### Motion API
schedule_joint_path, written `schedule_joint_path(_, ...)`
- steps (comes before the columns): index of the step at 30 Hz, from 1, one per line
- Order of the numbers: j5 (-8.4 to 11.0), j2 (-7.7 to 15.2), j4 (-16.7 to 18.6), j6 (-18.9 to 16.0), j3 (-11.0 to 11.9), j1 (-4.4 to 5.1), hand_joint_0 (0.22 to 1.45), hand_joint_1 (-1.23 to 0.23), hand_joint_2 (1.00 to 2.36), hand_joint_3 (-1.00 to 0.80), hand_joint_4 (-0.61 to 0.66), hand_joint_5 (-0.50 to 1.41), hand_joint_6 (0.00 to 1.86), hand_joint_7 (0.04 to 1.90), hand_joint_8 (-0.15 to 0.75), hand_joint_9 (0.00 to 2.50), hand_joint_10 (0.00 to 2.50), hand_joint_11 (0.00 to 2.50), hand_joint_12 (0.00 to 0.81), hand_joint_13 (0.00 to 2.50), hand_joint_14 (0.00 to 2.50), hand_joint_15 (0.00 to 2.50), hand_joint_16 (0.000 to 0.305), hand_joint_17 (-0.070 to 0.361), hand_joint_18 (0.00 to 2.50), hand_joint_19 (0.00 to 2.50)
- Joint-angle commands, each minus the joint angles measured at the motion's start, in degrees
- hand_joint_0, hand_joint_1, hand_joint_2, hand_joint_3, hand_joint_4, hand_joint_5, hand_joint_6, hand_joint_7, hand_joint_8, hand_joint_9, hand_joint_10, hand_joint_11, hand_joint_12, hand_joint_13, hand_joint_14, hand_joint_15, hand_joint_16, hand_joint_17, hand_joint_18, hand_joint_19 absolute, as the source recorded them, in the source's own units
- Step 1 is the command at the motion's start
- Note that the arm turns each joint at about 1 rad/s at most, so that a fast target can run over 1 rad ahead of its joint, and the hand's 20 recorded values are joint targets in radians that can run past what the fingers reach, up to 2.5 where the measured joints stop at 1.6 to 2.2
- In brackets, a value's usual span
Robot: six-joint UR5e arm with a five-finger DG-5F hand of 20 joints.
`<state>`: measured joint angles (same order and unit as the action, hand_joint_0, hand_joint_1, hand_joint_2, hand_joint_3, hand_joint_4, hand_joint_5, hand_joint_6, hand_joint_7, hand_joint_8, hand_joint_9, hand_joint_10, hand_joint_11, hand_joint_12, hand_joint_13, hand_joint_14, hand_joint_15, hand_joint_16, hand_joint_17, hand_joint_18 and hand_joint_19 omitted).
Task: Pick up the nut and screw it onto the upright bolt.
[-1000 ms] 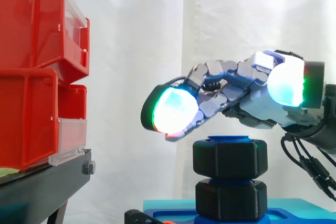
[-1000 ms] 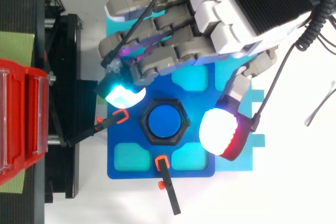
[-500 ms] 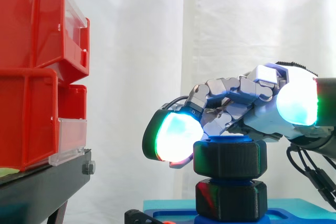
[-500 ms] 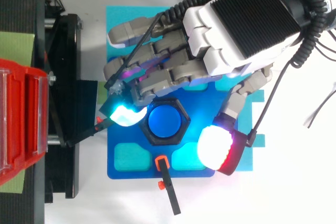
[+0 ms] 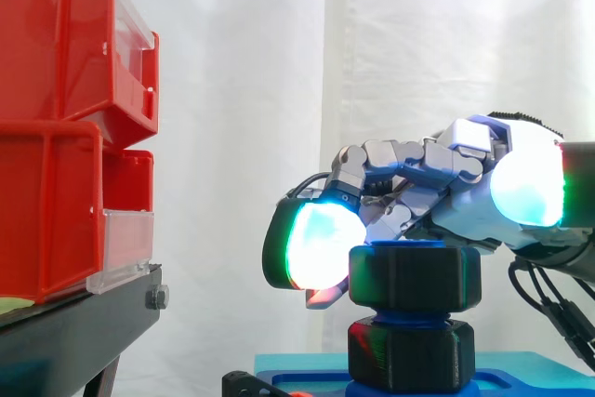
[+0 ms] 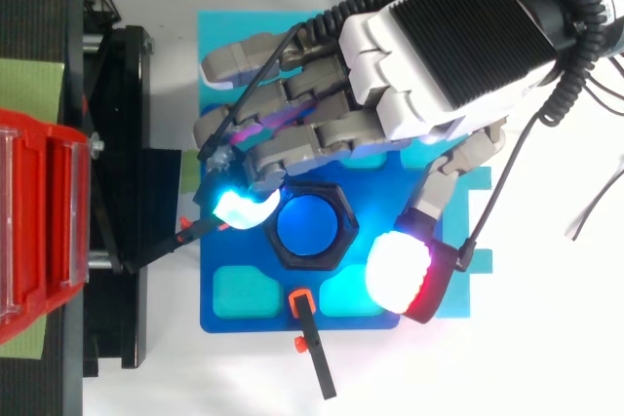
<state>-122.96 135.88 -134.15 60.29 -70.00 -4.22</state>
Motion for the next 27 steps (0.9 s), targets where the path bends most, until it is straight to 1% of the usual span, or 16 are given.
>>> schedule_joint_path(1,0.00,0.0,0.3,0.0,0.0,-0.35,0.48,-0.21,1.00,-0.50,0.21,-0.09,0.50,1.38,0.307,0.76,0.00,0.00,0.306,0.49,0.00,0.00,0.029,0.066,0.15,0.00)
schedule_joint_path(5,-0.09,0.0,1.1,0.0,0.0,-0.70,0.49,-0.21,1.00,-0.50,0.21,-0.09,0.50,1.44,0.310,0.77,0.00,0.00,0.303,0.50,0.00,0.00,0.028,0.064,0.16,0.00)
schedule_joint_path(12,-0.26,0.0,1.3,0.0,0.0,-1.05,0.49,-0.22,1.00,-0.50,0.23,-0.06,0.50,1.54,0.314,0.81,0.00,0.00,0.299,0.52,0.00,0.00,0.027,0.062,0.20,0.00)
schedule_joint_path(15,-0.35,0.0,1.3,0.0,0.0,-1.23,0.49,-0.23,1.00,-0.50,0.25,-0.05,0.57,1.42,0.313,0.84,0.00,0.00,0.289,0.55,0.00,0.00,0.026,0.059,0.23,0.00)
schedule_joint_path(20,-0.44,0.0,1.3,0.0,0.0,-1.58,0.50,-0.24,1.00,-0.50,0.20,-0.02,0.62,1.31,0.310,0.93,0.00,0.00,0.274,0.59,0.00,0.00,0.024,0.054,0.28,0.00)
schedule_joint_path(22,-0.53,0.0,1.3,0.0,0.0,-1.85,0.50,-0.24,1.00,-0.50,0.19,-0.01,0.66,1.23,0.296,1.00,0.00,0.00,0.260,0.65,0.00,0.00,0.022,0.049,0.33,0.00)
schedule_joint_path(24,-0.53,0.0,1.3,0.0,0.0,-1.85,0.50,-0.24,1.00,-0.50,0.18,-0.01,0.69,1.18,0.289,1.07,0.00,0.00,0.250,0.69,0.00,0.00,0.021,0.046,0.39,0.00)
schedule_joint_path(27,-0.53,0.0,1.3,0.0,0.0,-1.85,0.50,-0.25,1.00,-0.50,0.15,0.01,0.71,1.13,0.252,1.20,0.00,0.00,0.220,0.79,0.00,0.00,0.018,0.041,0.49,0.00)
